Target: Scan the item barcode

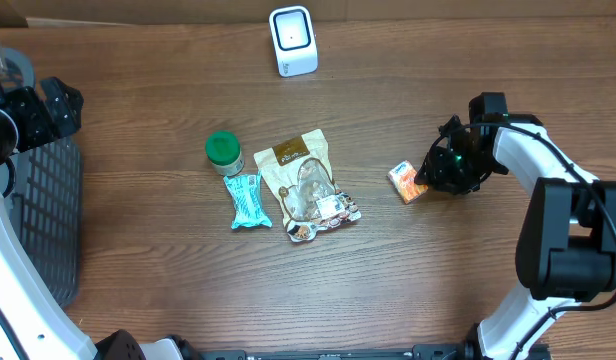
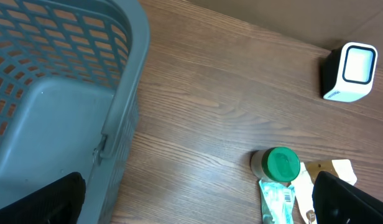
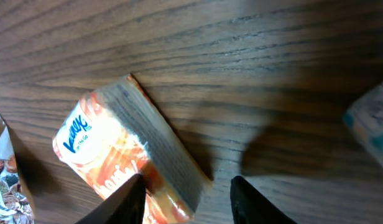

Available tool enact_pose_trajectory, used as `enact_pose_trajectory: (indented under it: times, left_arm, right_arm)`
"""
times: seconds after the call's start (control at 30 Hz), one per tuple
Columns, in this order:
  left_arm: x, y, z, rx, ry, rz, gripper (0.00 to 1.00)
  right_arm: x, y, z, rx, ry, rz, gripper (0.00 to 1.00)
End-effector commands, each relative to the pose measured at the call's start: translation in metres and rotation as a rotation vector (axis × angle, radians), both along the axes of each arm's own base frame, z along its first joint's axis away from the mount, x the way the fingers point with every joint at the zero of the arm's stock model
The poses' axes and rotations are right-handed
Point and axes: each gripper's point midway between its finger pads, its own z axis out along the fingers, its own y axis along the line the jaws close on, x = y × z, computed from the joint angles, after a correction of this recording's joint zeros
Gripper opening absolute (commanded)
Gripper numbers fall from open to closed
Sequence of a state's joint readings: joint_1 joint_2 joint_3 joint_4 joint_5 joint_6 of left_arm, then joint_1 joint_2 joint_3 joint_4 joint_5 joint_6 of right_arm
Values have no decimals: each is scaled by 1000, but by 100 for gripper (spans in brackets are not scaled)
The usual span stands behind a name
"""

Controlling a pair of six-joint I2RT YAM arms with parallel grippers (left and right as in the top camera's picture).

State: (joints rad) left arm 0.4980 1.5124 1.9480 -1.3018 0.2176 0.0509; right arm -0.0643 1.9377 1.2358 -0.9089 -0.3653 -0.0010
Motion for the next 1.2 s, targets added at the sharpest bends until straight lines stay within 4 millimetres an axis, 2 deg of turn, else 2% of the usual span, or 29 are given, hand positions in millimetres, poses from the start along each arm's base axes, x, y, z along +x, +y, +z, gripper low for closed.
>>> enact_pose_trajectory:
  times: [0.0,0.13,0.23,0.3,0.33,0.4,0.47,0.6,0.67,0.77,0.9,1.03,1.17]
  left_arm:
    - [2,-2,0,-19,-6,-1,99]
    - [2,-2,0,-20,-5,-1,100]
    - [2,-2,0,-20,-5,-1,100]
    - [1,-3,0,-21,-3,-1,100]
    - [1,-3,0,-21,-3,-1,100]
    - [1,-3,0,-21,-3,-1,100]
    - [2,-2,0,-21,-3,-1,100]
    - [2,-2,0,-21,-3,-1,100]
    - [1,-3,0,-21,-3,-1,100]
    - [2,-2,0,-21,-3,-1,99]
    - [1,-3,0,-21,-3,-1,99]
    - [1,-3,0,-21,-3,-1,100]
    - [1,-3,0,-21,-3,-1,100]
  right_arm:
    - [-8,8,-6,43,23,10,43]
    - [-19,9,-15,44,49,6,30]
    - [-25,12,-23,61,53,-4,29]
    - [-28,12,-29,64,67,-45,24]
    - [-29,13,-31,67,73,-67,19]
    - [-30,13,-34,69,89,-108,4]
    - [-30,15,-32,81,96,-121,4]
    - [-28,32,-19,196,90,-118,4]
    - [-24,45,-3,292,77,-109,4]
    - [-15,72,38,516,3,-56,4]
    - [-2,101,116,882,-138,31,4]
    - [3,108,177,1188,-217,122,4]
    - [12,108,182,1193,-161,88,4]
